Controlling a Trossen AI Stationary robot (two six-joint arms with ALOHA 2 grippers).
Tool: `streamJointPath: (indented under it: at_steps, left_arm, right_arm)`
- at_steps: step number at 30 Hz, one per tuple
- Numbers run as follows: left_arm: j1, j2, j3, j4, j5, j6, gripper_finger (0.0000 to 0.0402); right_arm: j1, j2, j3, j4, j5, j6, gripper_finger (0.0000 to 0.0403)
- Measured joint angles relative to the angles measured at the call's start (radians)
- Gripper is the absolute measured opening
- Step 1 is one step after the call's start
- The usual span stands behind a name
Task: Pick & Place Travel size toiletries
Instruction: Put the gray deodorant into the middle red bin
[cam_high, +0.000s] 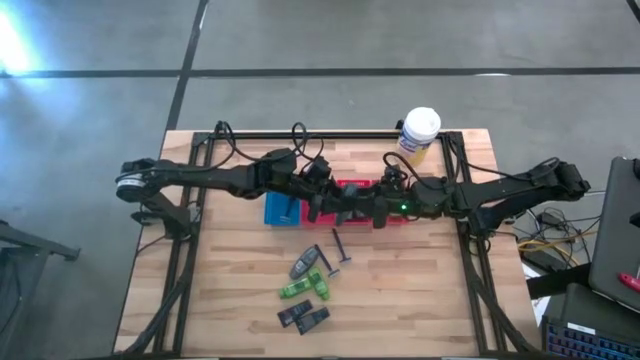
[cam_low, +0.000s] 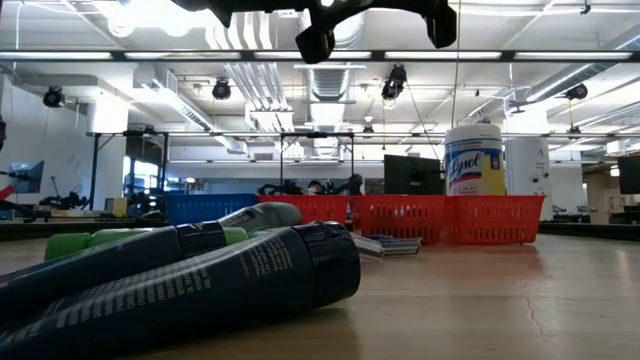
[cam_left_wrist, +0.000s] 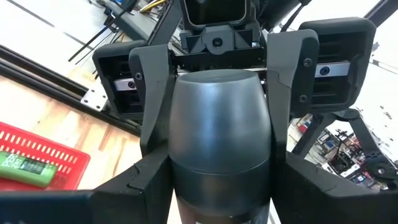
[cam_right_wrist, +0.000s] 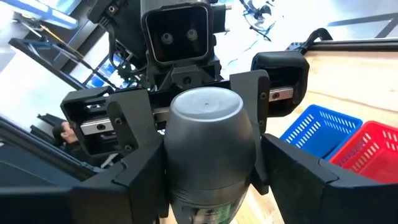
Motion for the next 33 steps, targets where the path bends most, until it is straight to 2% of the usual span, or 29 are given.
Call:
streamJointPath:
  at_steps: [6,15,19,22,24,26,33]
  left_arm:
    - [-0.022,-0.001,0.001,-0.024,-0.026,-0.027,0.0235]
    - [-0.039,-0.024,-0.001,-0.270,-0.047,-0.054,0.0324]
    - [-0.040,-0.037,-0.001,-0.448,-0.050,-0.016,0.0356]
    - [-0.061,-0.064,-0.001,-0.581,-0.071,0.019,0.0367]
    - [-0.080,-0.088,-0.001,-0.645,-0.108,0.040,0.0370]
    - [-0.098,-0.113,-0.007,-0.651,-0.146,0.046,0.0370]
    - [-0.150,-0.207,-0.016,-0.754,-0.255,0.046,0.0369]
  right_arm:
    - [0.000,-0.002,0.000,-0.017,0.029,0.014,0.0229]
    - [-0.002,-0.007,0.000,-0.120,0.080,0.004,0.0208]
    - [-0.001,-0.031,0.000,-0.282,0.095,0.047,0.0203]
    - [-0.012,-0.052,0.000,-0.511,0.107,0.146,0.0203]
    - [-0.038,-0.051,0.000,-0.671,0.081,0.222,0.0205]
    - [-0.080,-0.026,-0.005,-0.752,0.045,0.248,0.0206]
    - [-0.266,0.136,-0.015,-0.631,-0.117,0.190,0.0208]
